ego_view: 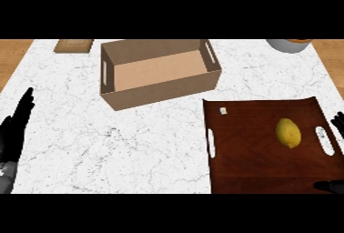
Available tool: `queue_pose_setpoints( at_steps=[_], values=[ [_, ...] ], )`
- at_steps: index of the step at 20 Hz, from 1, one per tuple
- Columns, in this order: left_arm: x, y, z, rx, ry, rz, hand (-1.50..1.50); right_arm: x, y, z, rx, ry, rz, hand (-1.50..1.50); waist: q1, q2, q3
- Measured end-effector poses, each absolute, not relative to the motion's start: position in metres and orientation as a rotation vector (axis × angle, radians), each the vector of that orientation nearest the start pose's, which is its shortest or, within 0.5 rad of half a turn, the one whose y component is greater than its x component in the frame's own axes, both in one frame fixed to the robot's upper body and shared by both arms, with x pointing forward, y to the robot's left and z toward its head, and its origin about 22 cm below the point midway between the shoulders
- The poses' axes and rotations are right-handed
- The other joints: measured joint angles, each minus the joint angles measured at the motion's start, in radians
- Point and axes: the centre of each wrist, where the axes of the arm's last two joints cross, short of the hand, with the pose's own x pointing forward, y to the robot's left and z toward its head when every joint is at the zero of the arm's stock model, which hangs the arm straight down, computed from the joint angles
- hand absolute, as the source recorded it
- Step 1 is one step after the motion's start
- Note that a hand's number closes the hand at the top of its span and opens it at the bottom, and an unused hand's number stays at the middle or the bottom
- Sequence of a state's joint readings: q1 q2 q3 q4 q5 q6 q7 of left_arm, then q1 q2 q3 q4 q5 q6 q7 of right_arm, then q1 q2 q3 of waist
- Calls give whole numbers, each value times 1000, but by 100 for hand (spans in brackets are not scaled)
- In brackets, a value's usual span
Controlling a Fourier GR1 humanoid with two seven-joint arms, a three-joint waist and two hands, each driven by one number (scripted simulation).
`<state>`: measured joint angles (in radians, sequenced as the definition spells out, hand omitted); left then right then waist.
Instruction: Pick the lemon from the tray and place it in the cardboard box
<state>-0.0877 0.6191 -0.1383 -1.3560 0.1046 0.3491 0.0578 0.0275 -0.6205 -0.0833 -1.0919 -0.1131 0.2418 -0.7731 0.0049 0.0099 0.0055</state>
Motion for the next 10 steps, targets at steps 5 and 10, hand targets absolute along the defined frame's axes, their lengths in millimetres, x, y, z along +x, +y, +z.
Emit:
queue_pose_setpoints(
  at_steps=[5, 10],
  values=[
    [260, 355, 22, 635, -1385, -217, 0, 213, -481, 3, -353, -1726, 689, -150, 14, -2, -2],
    [264, 348, 20, 633, -1379, -223, 0, 238, -491, 26, -389, -1571, 932, -150, 19, -3, -4]
  ],
)
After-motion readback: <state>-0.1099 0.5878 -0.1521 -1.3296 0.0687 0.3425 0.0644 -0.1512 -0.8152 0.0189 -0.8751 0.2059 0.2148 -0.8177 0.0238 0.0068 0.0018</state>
